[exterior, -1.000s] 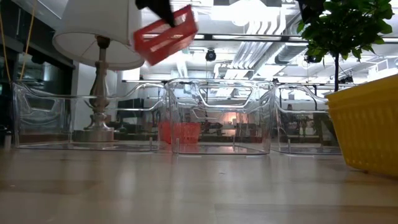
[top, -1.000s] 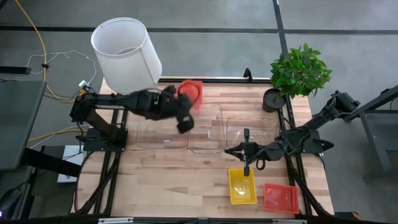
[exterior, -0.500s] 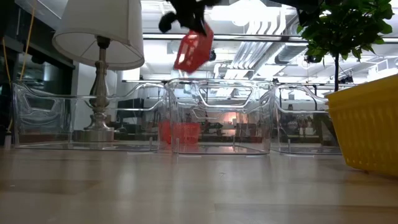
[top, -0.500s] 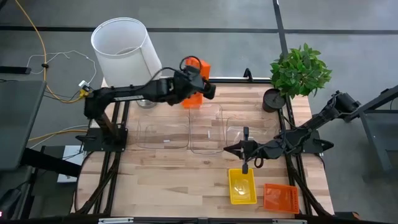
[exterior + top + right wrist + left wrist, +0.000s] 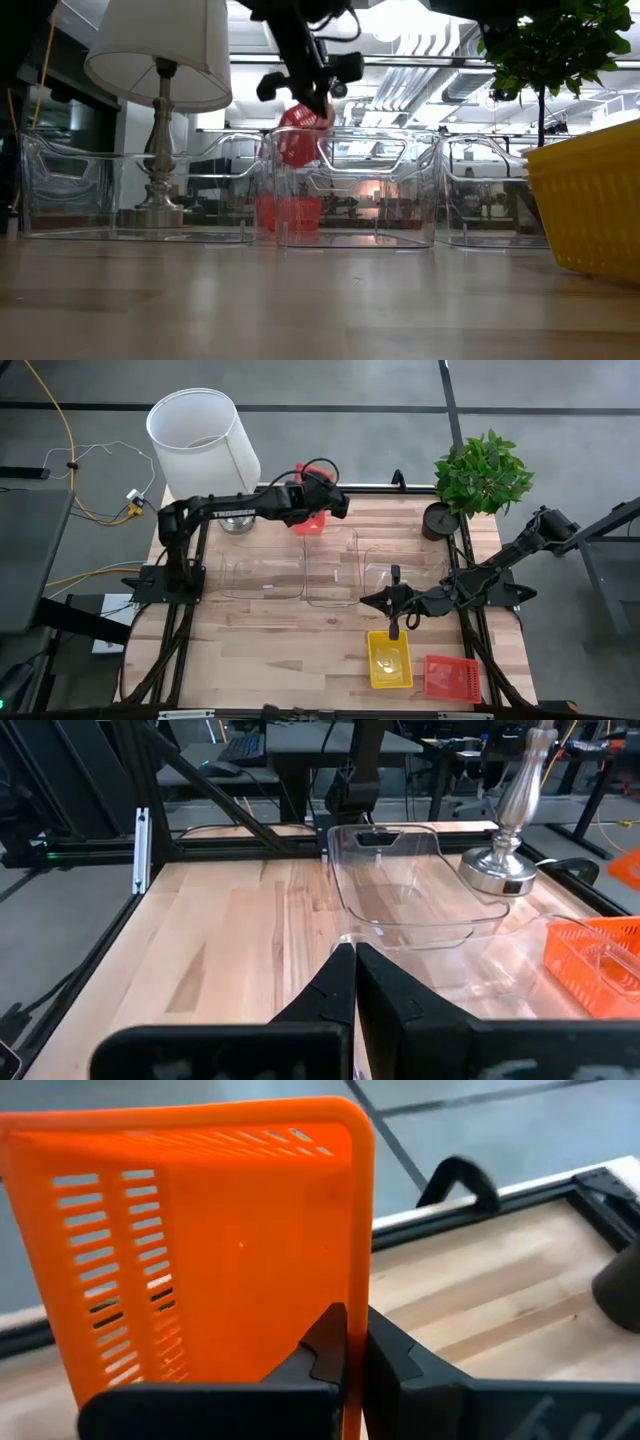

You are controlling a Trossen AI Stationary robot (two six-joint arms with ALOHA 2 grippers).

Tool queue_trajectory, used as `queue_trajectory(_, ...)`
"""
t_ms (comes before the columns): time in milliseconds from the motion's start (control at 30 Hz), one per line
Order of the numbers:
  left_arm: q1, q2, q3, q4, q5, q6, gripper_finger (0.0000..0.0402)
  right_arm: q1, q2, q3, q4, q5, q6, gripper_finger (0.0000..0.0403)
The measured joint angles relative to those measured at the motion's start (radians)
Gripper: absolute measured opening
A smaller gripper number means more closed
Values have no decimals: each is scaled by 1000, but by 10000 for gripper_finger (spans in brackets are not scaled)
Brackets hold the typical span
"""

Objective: Stack baskets by color
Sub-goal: Stack the middle orange bin on the top orange bin

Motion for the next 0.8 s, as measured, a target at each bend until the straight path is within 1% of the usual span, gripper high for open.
queue_trajectory(133, 20, 31, 0, -18, -2, -26, 0, -7, 0, 0, 1, 0, 42, 0)
queue_trajectory(200, 28, 52, 0, -36, -3, -41, 0, -13, 0, 0, 1, 0, 46, 0)
queue_trajectory(467, 55, 127, 0, -18, 12, -33, 0, -27, 0, 0, 1, 6, 46, 0)
queue_trajectory(633, 67, 132, 0, -29, 24, -24, 0, -27, 0, 0, 1, 5, 46, 0)
queue_trajectory(800, 54, 129, 0, -53, 24, -25, 0, -27, 0, 0, -1, 5, 47, 0)
